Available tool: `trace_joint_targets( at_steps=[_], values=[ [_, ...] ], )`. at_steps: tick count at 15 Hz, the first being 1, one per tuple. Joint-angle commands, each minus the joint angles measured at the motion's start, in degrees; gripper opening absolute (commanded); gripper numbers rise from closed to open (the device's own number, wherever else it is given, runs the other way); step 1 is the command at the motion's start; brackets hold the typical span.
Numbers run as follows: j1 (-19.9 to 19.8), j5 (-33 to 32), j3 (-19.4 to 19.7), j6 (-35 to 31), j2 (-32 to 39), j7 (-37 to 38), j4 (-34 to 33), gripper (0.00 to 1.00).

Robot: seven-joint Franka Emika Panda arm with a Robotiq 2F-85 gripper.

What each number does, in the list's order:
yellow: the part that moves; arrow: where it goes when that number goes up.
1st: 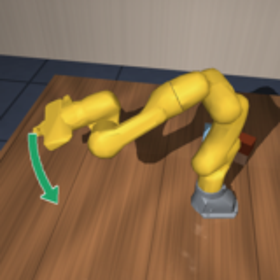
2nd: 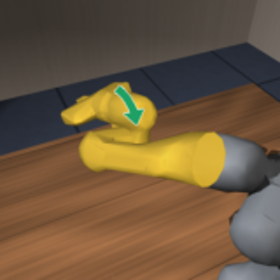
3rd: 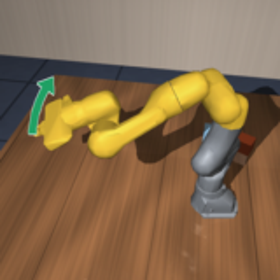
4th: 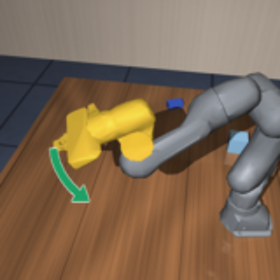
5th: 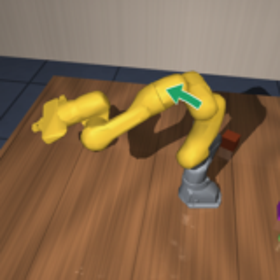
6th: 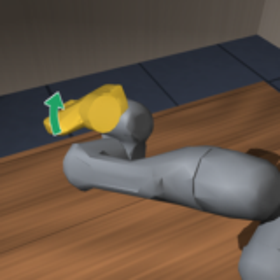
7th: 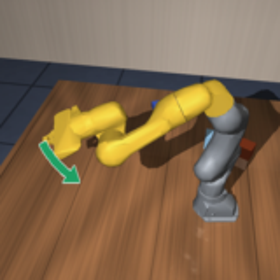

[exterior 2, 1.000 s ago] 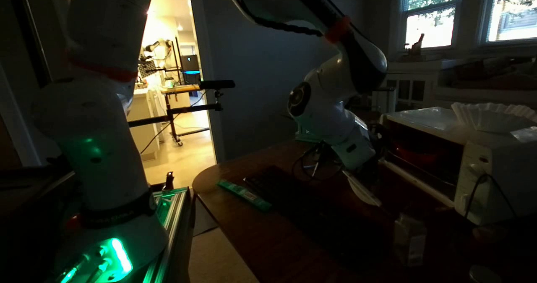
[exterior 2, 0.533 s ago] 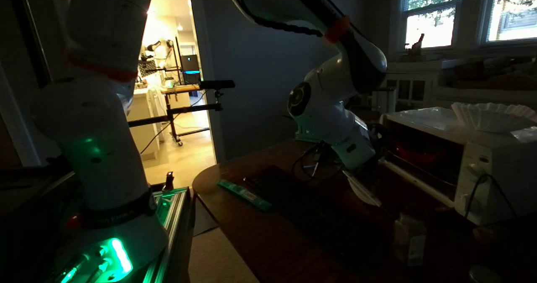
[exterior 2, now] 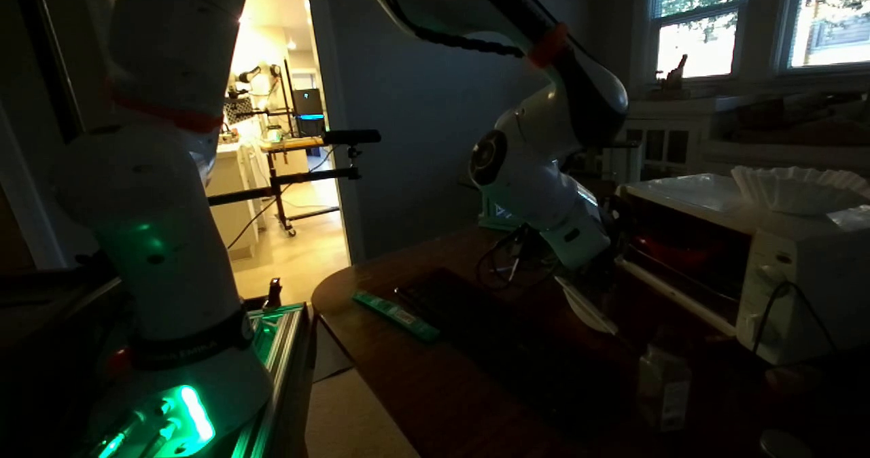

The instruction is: Remove the orange bowl from the microwave and put it on the table

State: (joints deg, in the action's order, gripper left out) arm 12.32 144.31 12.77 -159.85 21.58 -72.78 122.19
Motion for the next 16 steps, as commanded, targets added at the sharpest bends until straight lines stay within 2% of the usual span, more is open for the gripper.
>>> trace_joint_targets(
  at_steps=[1, 6, 15, 16],
  values=[
    [-0.1, 0.0, -0.9, 0.5, 1.9, 1.6, -1.8, 1.0],
    [-0.3, 0.0, -1.7, 1.8, 3.6, 2.2, -2.8, 1.0],
    [-2.0, -1.3, -2.4, 8.3, 6.1, 4.3, -4.6, 1.0],
    [-1.1, -0.7, -2.0, 6.6, 4.8, 2.9, -3.8, 1.0]
  ],
)
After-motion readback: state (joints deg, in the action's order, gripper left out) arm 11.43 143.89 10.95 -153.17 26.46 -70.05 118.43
